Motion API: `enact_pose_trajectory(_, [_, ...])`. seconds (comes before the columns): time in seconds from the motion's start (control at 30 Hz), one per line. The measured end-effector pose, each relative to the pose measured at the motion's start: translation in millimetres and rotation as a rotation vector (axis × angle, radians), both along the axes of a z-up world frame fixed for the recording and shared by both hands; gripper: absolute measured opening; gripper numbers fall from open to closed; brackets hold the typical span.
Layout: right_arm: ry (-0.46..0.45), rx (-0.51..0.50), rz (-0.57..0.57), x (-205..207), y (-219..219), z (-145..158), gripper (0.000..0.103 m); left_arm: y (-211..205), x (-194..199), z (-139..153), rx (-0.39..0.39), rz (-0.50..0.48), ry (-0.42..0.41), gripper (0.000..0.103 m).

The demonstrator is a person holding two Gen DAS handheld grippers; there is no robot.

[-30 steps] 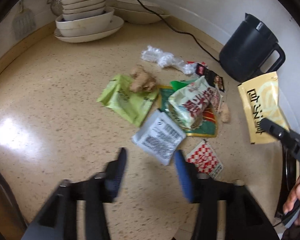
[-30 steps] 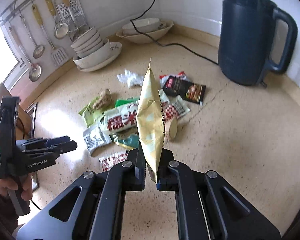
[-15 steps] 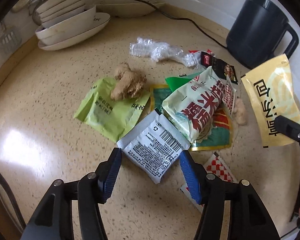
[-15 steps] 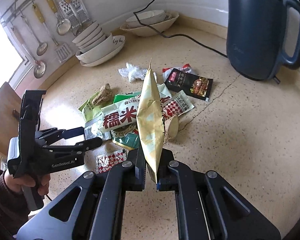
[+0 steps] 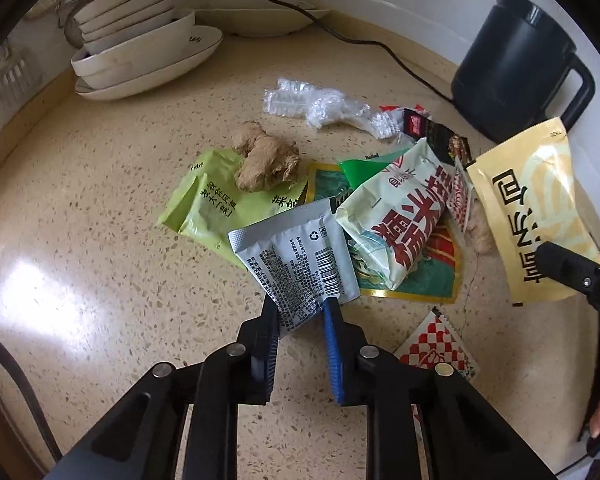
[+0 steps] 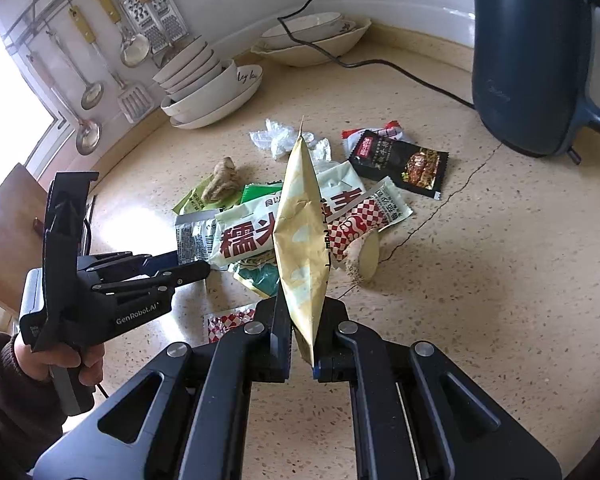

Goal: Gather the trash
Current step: 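Lift the yellow packet with the right gripper while the left regrasps the white wrapper, then carry both packets down over the blue bin and open both grippers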

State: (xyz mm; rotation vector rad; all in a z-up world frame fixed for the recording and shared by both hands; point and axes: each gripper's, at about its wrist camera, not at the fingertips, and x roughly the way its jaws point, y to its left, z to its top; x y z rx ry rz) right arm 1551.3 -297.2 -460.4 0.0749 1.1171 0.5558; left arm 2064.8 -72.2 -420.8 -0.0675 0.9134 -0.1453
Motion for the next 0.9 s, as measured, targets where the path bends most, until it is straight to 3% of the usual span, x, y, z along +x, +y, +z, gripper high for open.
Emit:
enact_pose_trajectory(0.1, [-0.003,0.000,0.004,-1,2,2,0.007,5,-4,1,-0.029,0.012,0.008,0.014])
enact_pose_trajectory(0.17, [-0.006,0.000,0.006,-3,4,4,0.007,9,-8,3,-0.058,0.014,0.003,0.007])
enact_pose_trajectory(0.47, [-0.029,-0.016,0.006,-24,17,21,0.007,24,-40,15,-0.107,-0.016,-0.019,0.005])
enact_pose_trajectory(0.7, [-0.057,-0.027,-0.028,-67,28,42,0.007,24,-98,33,-0.091,-0.101,-0.056,0.005])
enact_pose_trajectory(0.9, [-0.037,-0.017,-0.020,-124,36,56,0.007,15,-160,35,-0.082,-0.111,-0.047,0.005])
